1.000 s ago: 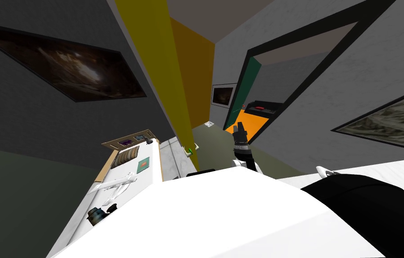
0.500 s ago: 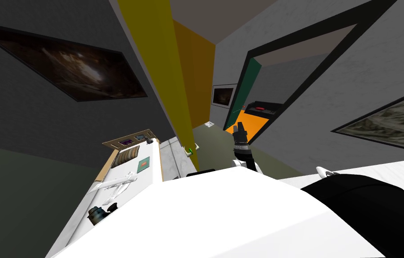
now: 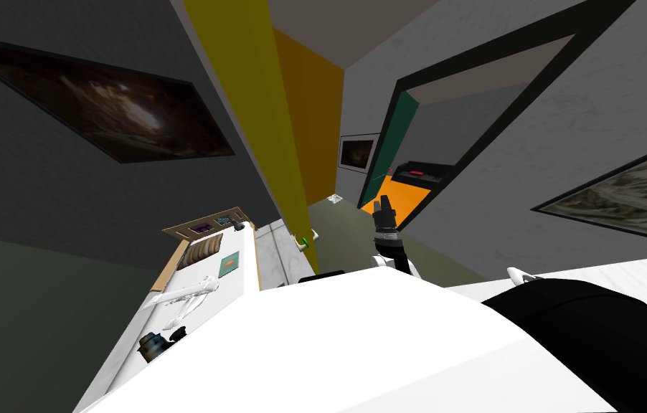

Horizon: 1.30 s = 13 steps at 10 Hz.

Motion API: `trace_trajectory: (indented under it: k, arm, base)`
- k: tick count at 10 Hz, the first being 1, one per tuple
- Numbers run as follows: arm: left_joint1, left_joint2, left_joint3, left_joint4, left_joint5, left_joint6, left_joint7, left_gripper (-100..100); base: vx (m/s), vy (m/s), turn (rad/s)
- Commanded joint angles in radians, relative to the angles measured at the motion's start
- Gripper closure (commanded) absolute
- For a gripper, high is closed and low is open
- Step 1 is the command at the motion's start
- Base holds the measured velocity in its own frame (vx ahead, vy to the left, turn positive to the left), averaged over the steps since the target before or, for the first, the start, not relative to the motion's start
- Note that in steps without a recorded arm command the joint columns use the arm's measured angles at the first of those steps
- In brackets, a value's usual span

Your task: Push the door open

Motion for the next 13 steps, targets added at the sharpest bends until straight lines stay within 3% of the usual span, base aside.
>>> trace_trajectory:
  k: [1, 13]
  arm:
    - [0.000, 0.000, 0.000, 0.000, 0.000, 0.000, 0.000, -100]
    - [-0.001, 0.007, 0.001, 0.010, 0.001, -0.004, 0.010, -100]
  base:
    - [0.006, -0.018, 0.031]
    - [0.004, -0.005, -0.005]
